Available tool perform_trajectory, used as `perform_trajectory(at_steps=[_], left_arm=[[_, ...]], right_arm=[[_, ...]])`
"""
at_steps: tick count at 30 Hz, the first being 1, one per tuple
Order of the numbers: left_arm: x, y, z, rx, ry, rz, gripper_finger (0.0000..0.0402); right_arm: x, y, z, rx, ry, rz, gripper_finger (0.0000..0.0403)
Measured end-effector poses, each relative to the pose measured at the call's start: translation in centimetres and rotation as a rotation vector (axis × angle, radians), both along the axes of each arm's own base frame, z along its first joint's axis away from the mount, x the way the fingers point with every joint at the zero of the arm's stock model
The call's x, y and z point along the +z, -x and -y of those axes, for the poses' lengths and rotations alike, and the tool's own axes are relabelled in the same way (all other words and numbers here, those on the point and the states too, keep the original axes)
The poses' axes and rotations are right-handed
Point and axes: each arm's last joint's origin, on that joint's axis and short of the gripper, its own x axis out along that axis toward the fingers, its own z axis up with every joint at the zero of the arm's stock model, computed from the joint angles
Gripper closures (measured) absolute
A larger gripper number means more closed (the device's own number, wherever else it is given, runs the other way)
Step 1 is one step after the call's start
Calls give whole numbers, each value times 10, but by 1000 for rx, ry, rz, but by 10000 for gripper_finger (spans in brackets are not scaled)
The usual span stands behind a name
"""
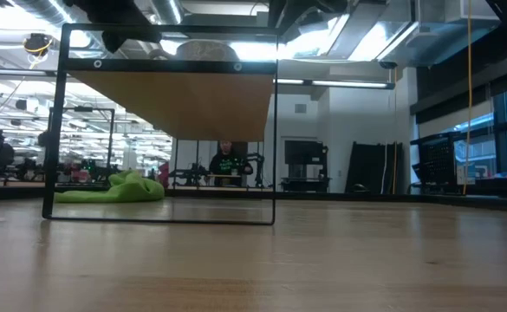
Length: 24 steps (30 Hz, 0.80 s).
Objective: Stack small to large cups/mugs on shelf
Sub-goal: Put the gray mug on the shelf
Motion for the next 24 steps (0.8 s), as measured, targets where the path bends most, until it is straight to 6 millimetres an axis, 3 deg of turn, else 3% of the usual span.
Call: perform_trajectory(at_steps=[10, 24], left_arm=[[-7, -14, -13, 34, -48, -54, 402], [-4, -13, -18, -1, -17, -16, 402]], right_arm=[[0, -1, 0, -8, -4, 9, 334], [0, 0, 0, -11, -6, 8, 334]])
